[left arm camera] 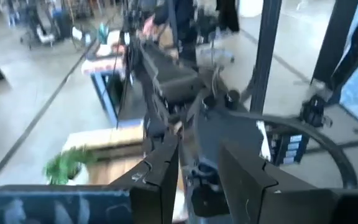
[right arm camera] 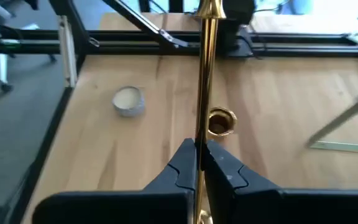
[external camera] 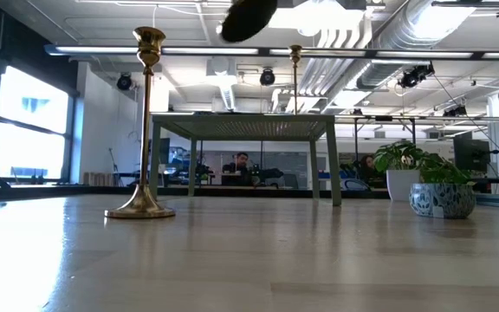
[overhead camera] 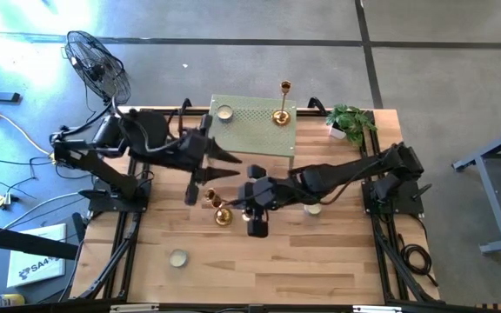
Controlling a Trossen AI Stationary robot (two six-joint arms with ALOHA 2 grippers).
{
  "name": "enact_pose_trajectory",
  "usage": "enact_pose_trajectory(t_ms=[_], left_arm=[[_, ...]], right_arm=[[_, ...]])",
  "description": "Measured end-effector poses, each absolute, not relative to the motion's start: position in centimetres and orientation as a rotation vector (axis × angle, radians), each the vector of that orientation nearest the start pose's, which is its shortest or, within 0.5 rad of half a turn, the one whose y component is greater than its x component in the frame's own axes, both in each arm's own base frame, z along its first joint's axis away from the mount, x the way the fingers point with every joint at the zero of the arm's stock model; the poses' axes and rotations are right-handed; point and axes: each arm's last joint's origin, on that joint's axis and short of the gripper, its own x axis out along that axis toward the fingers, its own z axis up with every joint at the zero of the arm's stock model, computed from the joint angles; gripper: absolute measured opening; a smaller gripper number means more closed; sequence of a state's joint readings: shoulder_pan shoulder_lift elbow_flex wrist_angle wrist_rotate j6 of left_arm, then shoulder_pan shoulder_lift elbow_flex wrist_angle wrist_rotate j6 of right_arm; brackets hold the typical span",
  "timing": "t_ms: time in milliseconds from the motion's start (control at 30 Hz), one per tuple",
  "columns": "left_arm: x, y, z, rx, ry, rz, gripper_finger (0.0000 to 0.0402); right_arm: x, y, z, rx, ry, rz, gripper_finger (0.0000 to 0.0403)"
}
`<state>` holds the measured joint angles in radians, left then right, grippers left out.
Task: Stock candles and holders on shelf
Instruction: Align the bottom gold candle holder with the other gold candle holder on the shelf
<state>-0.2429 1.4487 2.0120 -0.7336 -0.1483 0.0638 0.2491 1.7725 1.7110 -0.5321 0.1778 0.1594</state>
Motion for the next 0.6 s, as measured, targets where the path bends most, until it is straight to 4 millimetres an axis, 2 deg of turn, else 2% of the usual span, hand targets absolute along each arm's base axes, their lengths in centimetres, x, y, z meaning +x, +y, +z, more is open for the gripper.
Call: enact_pose_trajectory(t_ms=[100,300,500,600], left_arm=[[24.7,-6.1,54.2,0.12,0.101,-0.129,0.0107],[21.6,-6.5,57.3,0.148,-0.039,-0.167,0.0108],[18.1,-6.4,57.7,0.158,-0.002,-0.138,0.0108],[16.4,-5.9,57.5,0.14,0.054,-0.09,0.0108]], right_arm=[[38.5,9.2,36.5,0.034,0.548,0.008,0.0003],[37.6,9.0,36.2,-0.019,0.603,-0.08,0.0003],[33.6,8.3,39.6,-0.066,0.576,-0.217,0.0003],[30.5,7.7,41.5,-0.092,0.565,-0.309,0.0003]])
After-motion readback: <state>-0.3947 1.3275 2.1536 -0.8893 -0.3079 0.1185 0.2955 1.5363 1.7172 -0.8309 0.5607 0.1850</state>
